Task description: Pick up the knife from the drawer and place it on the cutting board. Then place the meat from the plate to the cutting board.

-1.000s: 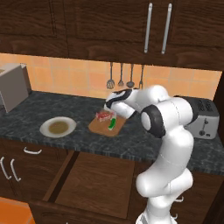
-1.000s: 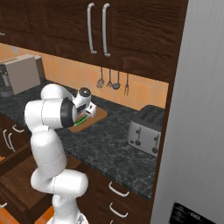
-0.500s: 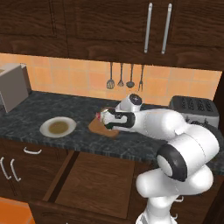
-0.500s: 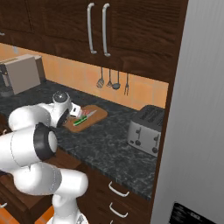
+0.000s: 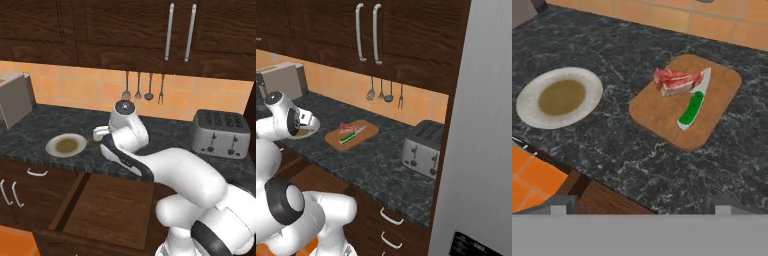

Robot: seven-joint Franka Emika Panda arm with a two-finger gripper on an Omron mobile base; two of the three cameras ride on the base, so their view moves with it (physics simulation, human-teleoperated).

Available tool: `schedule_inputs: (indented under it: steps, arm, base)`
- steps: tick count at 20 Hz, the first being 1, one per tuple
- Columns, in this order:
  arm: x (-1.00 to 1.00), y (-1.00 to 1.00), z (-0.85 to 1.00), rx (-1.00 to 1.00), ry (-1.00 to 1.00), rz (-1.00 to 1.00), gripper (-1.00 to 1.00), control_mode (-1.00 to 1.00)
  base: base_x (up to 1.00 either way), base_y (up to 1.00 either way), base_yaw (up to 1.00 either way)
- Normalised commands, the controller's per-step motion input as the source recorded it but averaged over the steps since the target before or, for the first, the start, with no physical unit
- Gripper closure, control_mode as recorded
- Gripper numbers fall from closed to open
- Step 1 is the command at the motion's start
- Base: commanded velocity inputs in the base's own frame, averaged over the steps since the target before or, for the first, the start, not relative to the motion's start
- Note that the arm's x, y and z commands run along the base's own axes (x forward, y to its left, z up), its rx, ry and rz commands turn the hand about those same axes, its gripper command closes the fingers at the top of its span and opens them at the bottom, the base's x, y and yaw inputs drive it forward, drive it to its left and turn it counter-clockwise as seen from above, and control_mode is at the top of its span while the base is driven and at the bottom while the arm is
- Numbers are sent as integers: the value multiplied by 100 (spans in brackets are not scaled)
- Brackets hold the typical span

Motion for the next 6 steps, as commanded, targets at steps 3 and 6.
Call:
schedule_inputs:
  steps: [3,6]
  arm:
    - [-91,71,0,-15,15,0,-100,-100]
    - [-71,66,0,-13,11,3,-100,-100]
  base:
    - [0,0,0]
    - [0,0,0]
